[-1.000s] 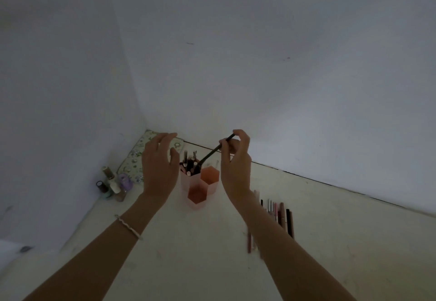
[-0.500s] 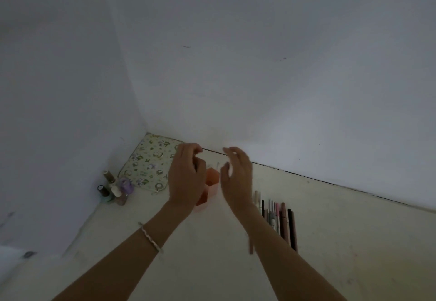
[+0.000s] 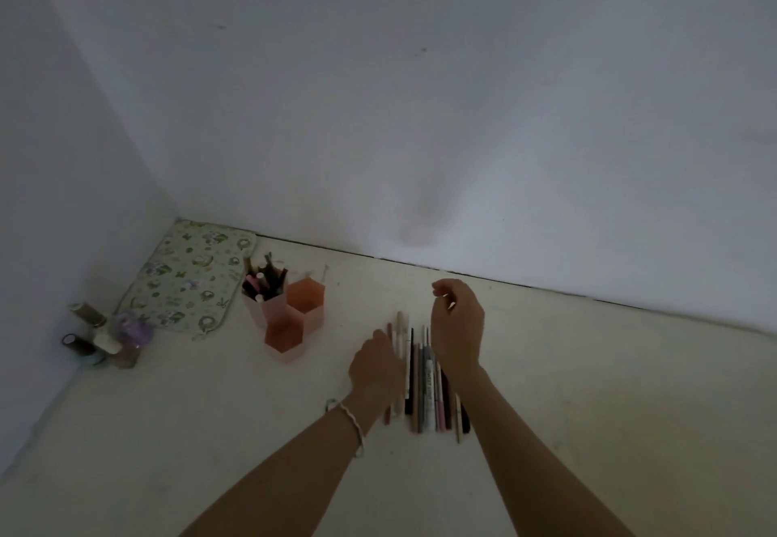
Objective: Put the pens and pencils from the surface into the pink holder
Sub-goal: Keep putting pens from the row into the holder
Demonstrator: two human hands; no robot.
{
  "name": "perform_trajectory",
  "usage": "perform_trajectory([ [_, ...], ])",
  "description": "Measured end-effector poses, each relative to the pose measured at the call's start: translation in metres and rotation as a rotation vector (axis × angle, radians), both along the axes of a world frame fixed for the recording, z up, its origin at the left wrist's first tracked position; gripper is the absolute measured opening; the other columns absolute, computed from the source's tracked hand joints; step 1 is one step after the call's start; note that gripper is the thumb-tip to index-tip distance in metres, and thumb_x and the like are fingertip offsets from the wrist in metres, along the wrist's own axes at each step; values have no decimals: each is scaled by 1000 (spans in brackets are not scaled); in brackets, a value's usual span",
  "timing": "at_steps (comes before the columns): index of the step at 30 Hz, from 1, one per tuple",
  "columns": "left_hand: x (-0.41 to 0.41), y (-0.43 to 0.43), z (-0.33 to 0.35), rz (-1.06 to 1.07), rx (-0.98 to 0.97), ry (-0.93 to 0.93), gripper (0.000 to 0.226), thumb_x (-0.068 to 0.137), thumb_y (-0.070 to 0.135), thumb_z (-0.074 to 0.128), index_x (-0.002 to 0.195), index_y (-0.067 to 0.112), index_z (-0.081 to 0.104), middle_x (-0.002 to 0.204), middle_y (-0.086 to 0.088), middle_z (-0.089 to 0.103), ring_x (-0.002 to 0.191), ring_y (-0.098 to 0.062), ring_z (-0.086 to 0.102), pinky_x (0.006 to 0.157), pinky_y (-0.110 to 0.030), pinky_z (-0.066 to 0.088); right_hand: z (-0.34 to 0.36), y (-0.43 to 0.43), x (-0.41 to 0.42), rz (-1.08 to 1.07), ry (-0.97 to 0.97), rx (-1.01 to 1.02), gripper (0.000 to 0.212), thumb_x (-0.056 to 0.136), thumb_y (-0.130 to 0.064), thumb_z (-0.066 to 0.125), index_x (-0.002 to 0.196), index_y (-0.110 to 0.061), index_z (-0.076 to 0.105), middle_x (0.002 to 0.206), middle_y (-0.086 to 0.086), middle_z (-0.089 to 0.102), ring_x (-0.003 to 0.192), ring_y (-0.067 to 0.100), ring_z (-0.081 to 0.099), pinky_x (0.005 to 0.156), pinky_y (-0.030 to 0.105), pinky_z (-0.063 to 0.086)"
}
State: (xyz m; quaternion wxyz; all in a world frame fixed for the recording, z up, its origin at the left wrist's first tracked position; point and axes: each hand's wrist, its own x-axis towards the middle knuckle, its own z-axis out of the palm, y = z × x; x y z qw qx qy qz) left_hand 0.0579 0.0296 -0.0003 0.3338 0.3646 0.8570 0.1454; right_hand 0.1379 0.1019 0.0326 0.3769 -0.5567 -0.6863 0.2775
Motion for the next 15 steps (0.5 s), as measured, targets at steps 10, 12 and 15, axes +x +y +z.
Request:
perform_trajectory([
  [10,-30,1,13,154,242,-134,34,92,18,64,124,14,52,103,-3,67,84,-15,63,75,-25,54,-21,1,-6,53,-120,-122,21,91,-6,52,105,-14,66,100,-3,66,87,11,61,78,24,49],
  [12,-45,2,29,149,408,-163,48,93,11,61,137,16,45,92,3,64,75,-9,62,66,-17,53,-27,5,-12,102,-264,-208,19,91,-11,53,105,-9,67,103,0,64,90,16,61,79,26,50],
  [15,-61,1,49,118,562,-196,77,91,5,62,152,28,22,81,9,58,68,-5,61,55,-14,51,-34,3,-29,158,-552,-258,27,93,-20,51,79,-2,65,92,10,65,83,23,63,75,35,56],
])
